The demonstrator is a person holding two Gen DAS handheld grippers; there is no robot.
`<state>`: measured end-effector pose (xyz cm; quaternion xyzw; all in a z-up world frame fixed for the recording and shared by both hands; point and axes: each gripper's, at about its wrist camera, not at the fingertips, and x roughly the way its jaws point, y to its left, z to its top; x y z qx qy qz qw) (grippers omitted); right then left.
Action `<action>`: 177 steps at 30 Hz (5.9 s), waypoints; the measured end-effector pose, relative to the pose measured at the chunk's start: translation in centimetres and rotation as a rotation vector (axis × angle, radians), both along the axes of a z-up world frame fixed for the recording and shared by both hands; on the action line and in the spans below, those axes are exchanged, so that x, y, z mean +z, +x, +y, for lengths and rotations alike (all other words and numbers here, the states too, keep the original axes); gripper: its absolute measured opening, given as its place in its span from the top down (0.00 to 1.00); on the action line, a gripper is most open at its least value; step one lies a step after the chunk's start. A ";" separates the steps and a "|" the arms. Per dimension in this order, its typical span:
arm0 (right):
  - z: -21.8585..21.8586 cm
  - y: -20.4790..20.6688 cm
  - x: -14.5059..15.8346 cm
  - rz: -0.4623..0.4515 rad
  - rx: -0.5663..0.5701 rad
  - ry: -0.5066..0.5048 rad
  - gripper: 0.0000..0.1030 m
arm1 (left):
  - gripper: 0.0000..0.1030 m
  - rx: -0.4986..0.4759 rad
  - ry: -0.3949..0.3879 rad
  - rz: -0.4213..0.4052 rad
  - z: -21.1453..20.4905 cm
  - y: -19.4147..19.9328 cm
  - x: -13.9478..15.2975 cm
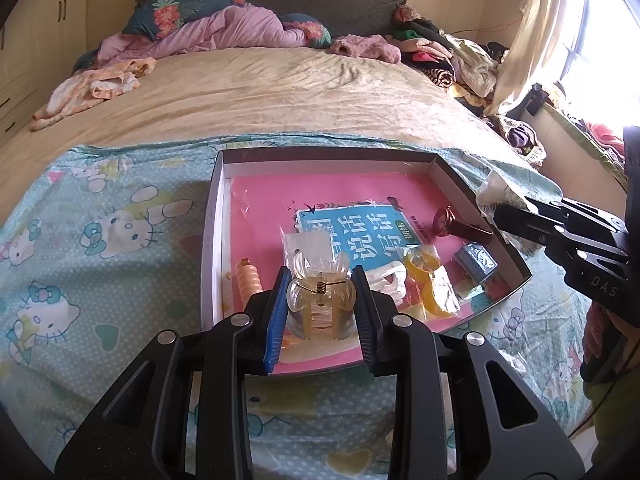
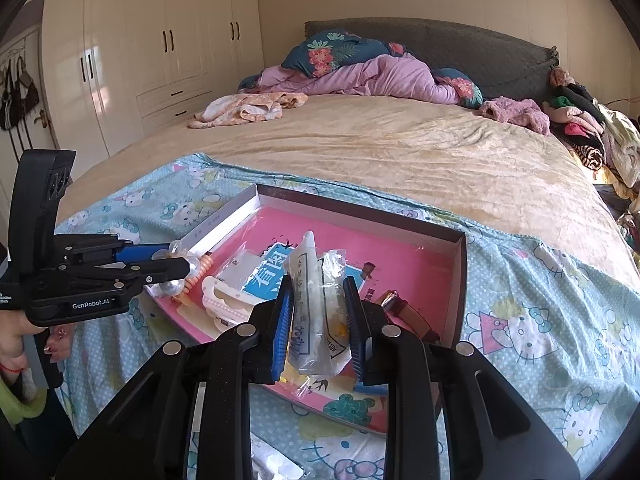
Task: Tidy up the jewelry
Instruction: 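Carry the pearl hair clip and the clear bag over the grey box, then open the left tool to drop the pearl clip while the right tool releases the bag into the box, then move both tools back to the last items on the bed, then grasp the clear plastic sleeve with the left tool while the right tool grasps the bag with dark contents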
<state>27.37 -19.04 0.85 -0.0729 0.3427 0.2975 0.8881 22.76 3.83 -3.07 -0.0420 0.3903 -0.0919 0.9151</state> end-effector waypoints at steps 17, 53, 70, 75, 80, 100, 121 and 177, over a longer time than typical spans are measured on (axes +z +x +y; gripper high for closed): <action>2.4 1.0 -3.9 0.105 0.040 -0.030 0.77 | 0.78 0.023 0.038 0.047 1.1 0.5 -2.0; 0.2 -1.0 -2.4 0.090 -0.015 -0.009 0.46 | 0.49 0.034 0.025 0.028 1.1 -0.1 -1.1; -2.2 -4.2 1.3 -0.005 -0.071 0.013 0.21 | 0.09 0.098 -0.053 -0.052 2.6 -3.0 3.2; -2.7 -5.5 2.7 -0.034 -0.073 0.029 0.19 | 0.09 0.105 -0.057 -0.080 2.6 -4.5 4.6; -3.1 -7.0 4.0 -0.066 -0.067 0.041 0.16 | 0.09 0.106 -0.060 -0.104 2.5 -6.0 5.6; -5.1 -12.6 6.9 -0.131 -0.050 0.066 0.11 | 0.09 0.073 -0.020 -0.153 0.5 -11.6 7.3; -5.9 -15.4 3.8 -0.068 0.005 0.008 0.11 | 0.09 0.010 0.083 -0.067 -2.5 -13.2 4.0; 0.1 -7.0 -7.9 0.149 0.206 -0.138 0.63 | 0.84 -0.242 0.078 0.141 -5.2 -6.1 -4.3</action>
